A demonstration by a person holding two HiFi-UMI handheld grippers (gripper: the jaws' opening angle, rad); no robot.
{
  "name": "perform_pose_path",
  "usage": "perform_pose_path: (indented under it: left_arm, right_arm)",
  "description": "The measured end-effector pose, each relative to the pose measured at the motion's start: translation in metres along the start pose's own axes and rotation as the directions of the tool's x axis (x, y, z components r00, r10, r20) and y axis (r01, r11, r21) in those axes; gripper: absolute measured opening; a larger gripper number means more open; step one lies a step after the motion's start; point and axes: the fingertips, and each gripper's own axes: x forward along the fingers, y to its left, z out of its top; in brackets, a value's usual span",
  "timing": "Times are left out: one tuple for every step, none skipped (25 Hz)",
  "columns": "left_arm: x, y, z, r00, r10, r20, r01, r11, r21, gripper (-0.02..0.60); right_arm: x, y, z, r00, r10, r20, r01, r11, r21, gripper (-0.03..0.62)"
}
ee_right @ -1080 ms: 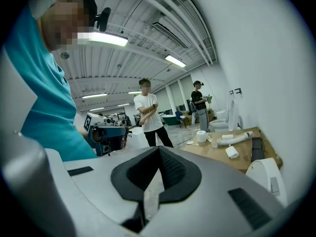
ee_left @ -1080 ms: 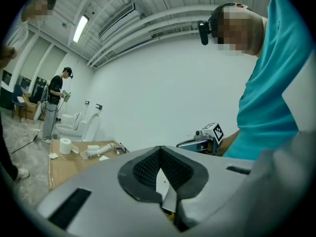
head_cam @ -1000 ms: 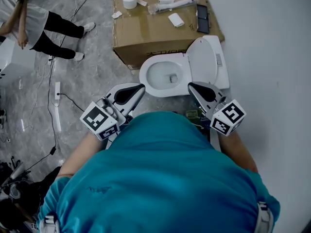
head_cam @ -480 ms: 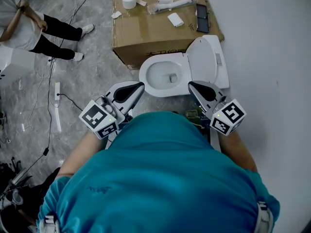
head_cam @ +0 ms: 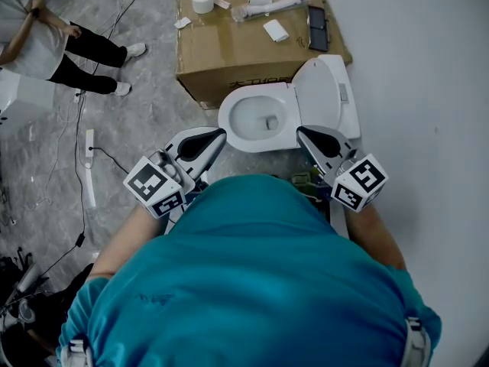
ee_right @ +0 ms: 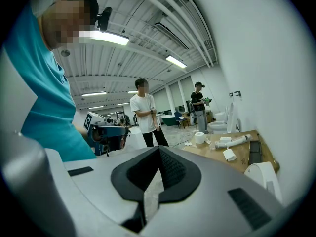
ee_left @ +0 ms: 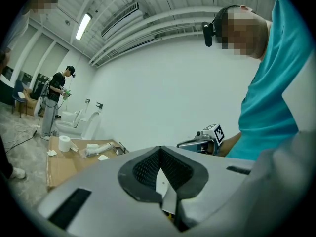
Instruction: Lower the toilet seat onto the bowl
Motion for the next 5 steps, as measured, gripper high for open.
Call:
perform_pose_path:
  left_arm:
    - [0.0000, -0.0002, -0.0005, 1.000, 0.000, -0.003, 0.000, 1.000, 0.002, 0.005]
    - [0.0000, -0.0003, -0.0009, 1.000, 0.000, -0.005, 0.000, 1.000, 0.005, 0.005]
    - [-0.0001, -0.0006, -0.0011, 1.000, 0.000, -0.007, 0.000, 1.000, 0.007, 0.005]
    - [-0.0002, -0.0008, -0.0013, 1.000, 0.000, -0.008, 0.000, 1.000, 0.009, 0.005]
    - [-0.0004, -0.0010, -0.0014, 1.000, -0.001, -0.009, 0.001, 1.000, 0.010, 0.005]
  right_arm:
    - [0.0001, 0.0000, 0.0002, 1.000, 0.001, -0.001, -0.001, 1.000, -0.001, -0.003]
    - [0.0004, 0.0004, 0.0008, 1.000, 0.003, -0.001, -0.003, 1.000, -0.004, -0.003]
    - [0.0006, 0.0009, 0.0012, 1.000, 0.006, 0.000, -0.006, 1.000, -0.007, -0.003]
    - [0.0007, 0.0014, 0.0014, 1.000, 0.008, 0.000, -0.008, 1.000, -0.010, -0.003]
    - [0.0008, 0.0018, 0.0016, 1.000, 0.010, 0.000, -0.010, 1.000, -0.012, -0.003]
